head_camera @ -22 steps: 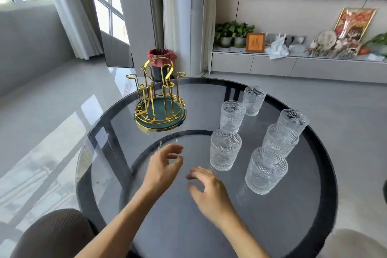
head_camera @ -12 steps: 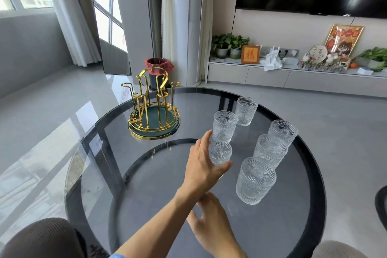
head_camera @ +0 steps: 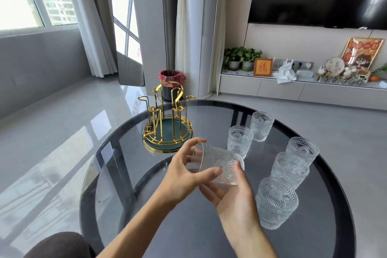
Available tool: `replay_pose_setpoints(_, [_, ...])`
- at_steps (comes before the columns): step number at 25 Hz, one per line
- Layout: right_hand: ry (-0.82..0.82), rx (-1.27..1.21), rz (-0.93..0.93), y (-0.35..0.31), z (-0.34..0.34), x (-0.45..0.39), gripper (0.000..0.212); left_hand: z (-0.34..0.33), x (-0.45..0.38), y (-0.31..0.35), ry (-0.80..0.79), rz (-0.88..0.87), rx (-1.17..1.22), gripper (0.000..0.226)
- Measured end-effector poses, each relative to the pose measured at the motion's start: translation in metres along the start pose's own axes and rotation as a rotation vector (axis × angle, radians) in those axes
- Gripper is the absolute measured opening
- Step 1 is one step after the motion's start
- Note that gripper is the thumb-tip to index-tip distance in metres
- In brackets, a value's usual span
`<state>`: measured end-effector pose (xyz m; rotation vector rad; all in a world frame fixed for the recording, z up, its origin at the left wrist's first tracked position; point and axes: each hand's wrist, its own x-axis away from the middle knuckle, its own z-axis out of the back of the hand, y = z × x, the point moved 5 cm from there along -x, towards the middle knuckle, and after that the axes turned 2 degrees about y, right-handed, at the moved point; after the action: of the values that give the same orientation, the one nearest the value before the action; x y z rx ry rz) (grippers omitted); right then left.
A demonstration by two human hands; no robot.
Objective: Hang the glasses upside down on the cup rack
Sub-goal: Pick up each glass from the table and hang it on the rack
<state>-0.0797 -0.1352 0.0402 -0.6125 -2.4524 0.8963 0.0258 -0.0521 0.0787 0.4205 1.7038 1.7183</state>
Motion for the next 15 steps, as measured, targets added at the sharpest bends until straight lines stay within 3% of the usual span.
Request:
replay_pose_setpoints(2, [-0.010, 0.050, 0.064, -0.014, -0.014, -0.007, 0.055, 0.009, -0.009, 0.011, -0.117, -0.023, -0.099, 0.076])
replay_pose_setpoints(5, [0.046, 0.150, 0.205, -0.037, -0.034, -0.020, 0.041, 0.027, -0.029, 0.026, -0.153, -0.085, -0.227, 0.075])
replay_pose_setpoints(11, [0.107, 0.586, 0.603, -0.088, -0.105, -0.069, 0.054, 0.096, -0.085, 0.046, 0.165, -0.215, -0.446, 0.058])
replay_pose_setpoints(15, [0.093, 1.007, 0.788, -0.090, -0.145, -0.110, 0.063, 0.120, -0.142, 0.049, 0.183, -0.272, -0.954, 0.066])
